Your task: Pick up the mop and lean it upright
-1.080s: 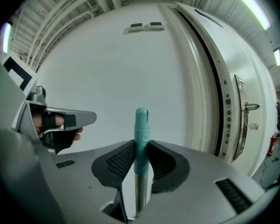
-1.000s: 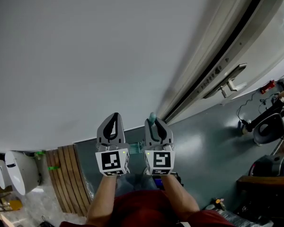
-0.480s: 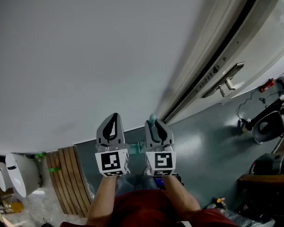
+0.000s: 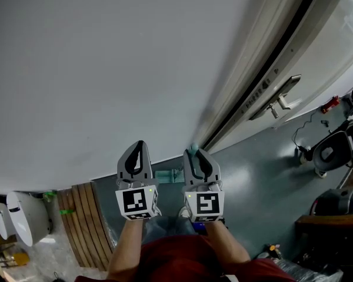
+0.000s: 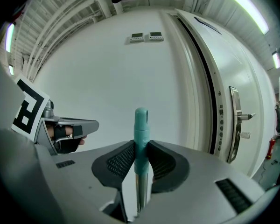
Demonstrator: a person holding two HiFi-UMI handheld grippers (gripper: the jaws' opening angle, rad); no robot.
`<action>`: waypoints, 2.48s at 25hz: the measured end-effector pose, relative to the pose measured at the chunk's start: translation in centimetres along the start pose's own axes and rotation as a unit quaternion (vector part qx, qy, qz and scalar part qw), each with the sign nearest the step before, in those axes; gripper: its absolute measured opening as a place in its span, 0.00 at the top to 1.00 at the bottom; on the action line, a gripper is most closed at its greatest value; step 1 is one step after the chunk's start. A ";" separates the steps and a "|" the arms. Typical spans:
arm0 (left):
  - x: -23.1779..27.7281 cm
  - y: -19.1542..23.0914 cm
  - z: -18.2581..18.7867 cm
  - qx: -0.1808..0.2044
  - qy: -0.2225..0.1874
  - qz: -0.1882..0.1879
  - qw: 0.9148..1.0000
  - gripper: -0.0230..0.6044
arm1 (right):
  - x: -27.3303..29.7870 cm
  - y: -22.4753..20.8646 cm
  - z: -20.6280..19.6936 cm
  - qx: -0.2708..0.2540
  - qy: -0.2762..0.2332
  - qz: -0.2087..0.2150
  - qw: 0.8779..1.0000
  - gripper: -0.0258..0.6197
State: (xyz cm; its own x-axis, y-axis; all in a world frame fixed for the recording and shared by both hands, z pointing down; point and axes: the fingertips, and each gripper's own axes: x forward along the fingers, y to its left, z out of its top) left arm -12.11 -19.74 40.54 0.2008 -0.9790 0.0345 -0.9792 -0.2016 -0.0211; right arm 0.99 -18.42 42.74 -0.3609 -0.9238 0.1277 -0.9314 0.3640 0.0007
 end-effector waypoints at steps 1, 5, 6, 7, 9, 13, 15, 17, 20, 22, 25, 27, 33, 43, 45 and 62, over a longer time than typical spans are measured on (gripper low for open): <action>-0.1 0.0 0.1 0.000 -0.002 -0.001 1.000 0.94 | -0.2 -0.1 0.5 -0.001 -0.004 0.000 1.000 0.80; -0.3 -0.1 1.3 -0.002 -0.012 -0.003 1.000 0.94 | -0.9 -0.3 3.3 -0.002 -0.032 0.001 1.000 0.80; -0.3 -0.2 1.7 -0.003 -0.015 -0.003 1.000 0.94 | -1.1 -0.5 4.0 -0.003 -0.042 -0.001 0.999 0.80; -0.3 -0.2 2.1 -0.003 -0.018 -0.003 1.000 0.94 | -1.3 -0.8 4.8 -0.004 -0.051 -0.003 0.999 0.80; -0.3 -0.2 3.1 -0.003 -0.027 -0.002 1.000 0.94 | -1.7 -1.2 6.3 -0.009 -0.060 -0.005 0.998 0.80; -0.5 -0.3 4.8 -0.005 -0.042 -0.001 0.999 0.94 | -2.6 -2.0 9.5 -0.015 -0.085 -0.008 0.996 0.80; -0.7 -0.3 5.7 -0.005 -0.047 -0.003 0.999 0.94 | -3.1 -2.2 10.9 -0.015 -0.097 -0.009 0.995 0.80; -0.9 -0.3 6.5 -0.004 -0.051 -0.005 0.999 0.94 | -3.6 -2.3 12.3 -0.014 -0.108 -0.009 0.994 0.80; -1.2 -0.3 7.5 -0.005 -0.056 -0.007 0.998 0.94 | -4.4 -2.4 14.1 -0.013 -0.122 -0.010 0.992 0.80; -1.3 -0.3 7.9 -0.007 -0.057 -0.007 0.998 0.94 | -4.8 -2.7 15.2 -0.012 -0.129 -0.010 0.992 0.80; -1.4 -0.5 8.1 -0.010 -0.062 -0.007 0.998 0.94 | -5.1 -3.2 16.3 -0.010 -0.131 -0.011 0.991 0.80; -1.4 -0.7 8.0 -0.008 -0.061 -0.008 0.998 0.94 | -5.3 -3.4 16.8 -0.010 -0.133 -0.012 0.991 0.80; -1.9 -0.6 8.0 -0.002 -0.056 -0.009 0.998 0.94 | -5.3 -3.2 16.9 -0.010 -0.132 -0.013 0.991 0.80; -2.0 -1.0 8.9 0.001 -0.066 -0.017 0.998 0.94 | -4.9 -3.2 16.2 -0.010 -0.123 -0.014 0.992 0.80; -1.9 -1.2 8.8 0.015 -0.061 -0.013 0.998 0.94 | -4.9 -3.3 16.1 -0.010 -0.124 -0.015 0.992 0.80; -2.0 -1.2 9.2 0.019 -0.060 -0.006 0.998 0.94 | -5.0 -3.4 15.9 -0.012 -0.121 -0.014 0.992 0.80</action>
State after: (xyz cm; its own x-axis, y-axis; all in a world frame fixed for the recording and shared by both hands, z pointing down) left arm -11.08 -17.78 31.31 0.2165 -0.9726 -0.0850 -0.9755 -0.2120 -0.0596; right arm 5.24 -16.95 26.37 -0.3378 -0.9342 -0.1143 -0.9411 0.3372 0.0250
